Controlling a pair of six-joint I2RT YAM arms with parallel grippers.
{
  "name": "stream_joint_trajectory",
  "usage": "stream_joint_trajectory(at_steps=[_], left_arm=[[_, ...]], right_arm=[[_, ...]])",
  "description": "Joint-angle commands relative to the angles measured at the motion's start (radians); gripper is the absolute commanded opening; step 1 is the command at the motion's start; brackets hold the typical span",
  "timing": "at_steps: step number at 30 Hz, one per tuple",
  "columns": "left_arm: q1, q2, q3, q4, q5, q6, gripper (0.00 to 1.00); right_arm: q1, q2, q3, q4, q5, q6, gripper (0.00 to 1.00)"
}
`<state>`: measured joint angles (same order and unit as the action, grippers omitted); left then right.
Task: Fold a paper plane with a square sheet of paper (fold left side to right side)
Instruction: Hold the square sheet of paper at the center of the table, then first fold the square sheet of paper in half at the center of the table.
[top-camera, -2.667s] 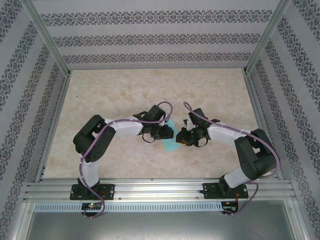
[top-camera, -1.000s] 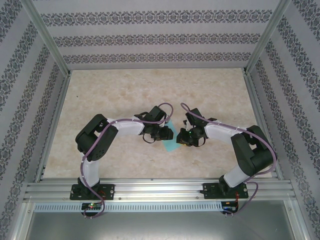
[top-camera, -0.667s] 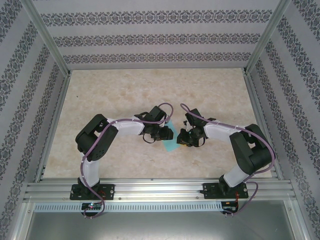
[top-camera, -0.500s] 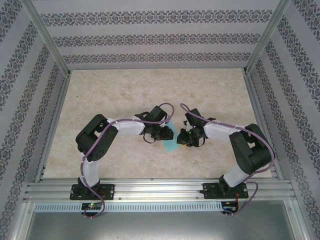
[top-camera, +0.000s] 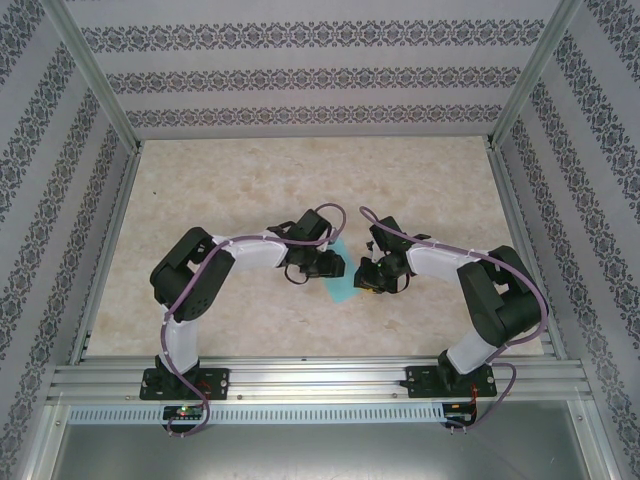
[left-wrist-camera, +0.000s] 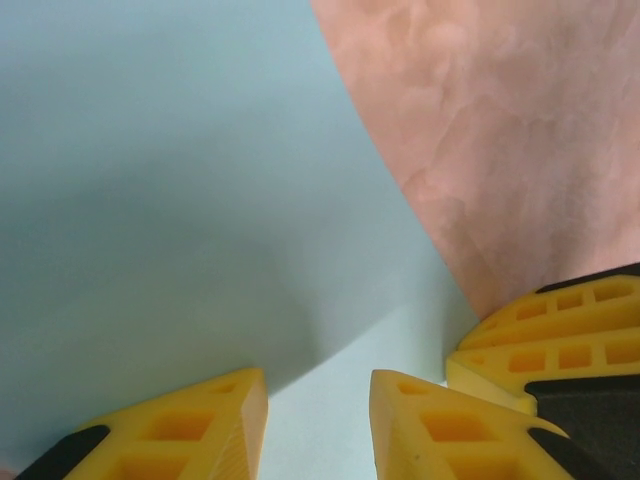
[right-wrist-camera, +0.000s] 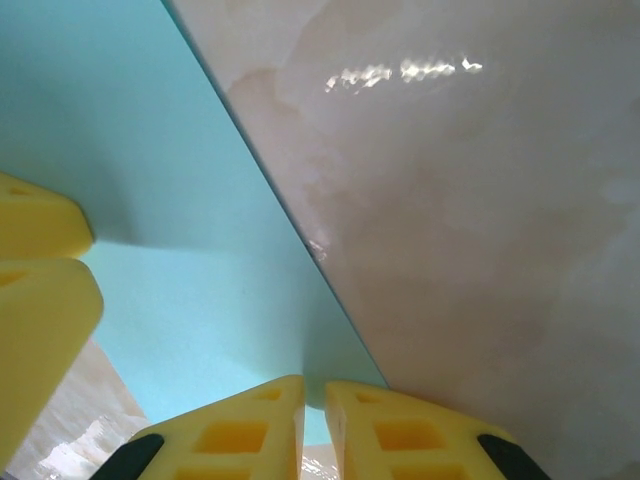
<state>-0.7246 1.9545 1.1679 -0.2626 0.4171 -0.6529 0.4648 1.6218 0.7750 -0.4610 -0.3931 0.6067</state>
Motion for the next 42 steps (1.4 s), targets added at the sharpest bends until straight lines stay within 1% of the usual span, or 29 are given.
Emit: stream_joint_trajectory(at_steps=[1, 13, 22, 26, 30, 36, 39, 42], left_arm=[[0.044, -0.027, -0.023, -0.027, -0.043, 0.043, 0.36], [0.122, -0.038, -0.033, -0.046, -0.057, 0.094, 0.40], [0.196, -0.031, 0.004, -0.079, -0.057, 0.137, 0.43], [0.221, -0.059, 0.009, -0.086, -0.052, 0.151, 0.43], [0.222, -0.120, -0.012, -0.087, -0.049, 0.159, 0.43], [0.208, -0.207, -0.106, 0.016, 0.037, 0.110, 0.41], [0.181, -0.188, -0.105, 0.059, 0.093, 0.090, 0.39], [0.159, -0.134, -0.061, 0.058, 0.103, 0.090, 0.37]], right_arm=[[0.011, 0.064, -0.029, -0.054, 0.106, -0.009, 0.17], [0.009, 0.070, -0.028, -0.061, 0.117, -0.008, 0.17], [0.007, 0.074, -0.028, -0.056, 0.114, -0.009, 0.17], [0.009, 0.070, -0.025, -0.053, 0.111, -0.010, 0.17], [0.009, 0.072, -0.026, -0.047, 0.110, -0.007, 0.17], [0.009, 0.072, -0.025, -0.049, 0.110, -0.010, 0.17], [0.009, 0.073, -0.023, -0.047, 0.110, -0.010, 0.17], [0.010, 0.076, -0.019, -0.047, 0.110, -0.011, 0.17]])
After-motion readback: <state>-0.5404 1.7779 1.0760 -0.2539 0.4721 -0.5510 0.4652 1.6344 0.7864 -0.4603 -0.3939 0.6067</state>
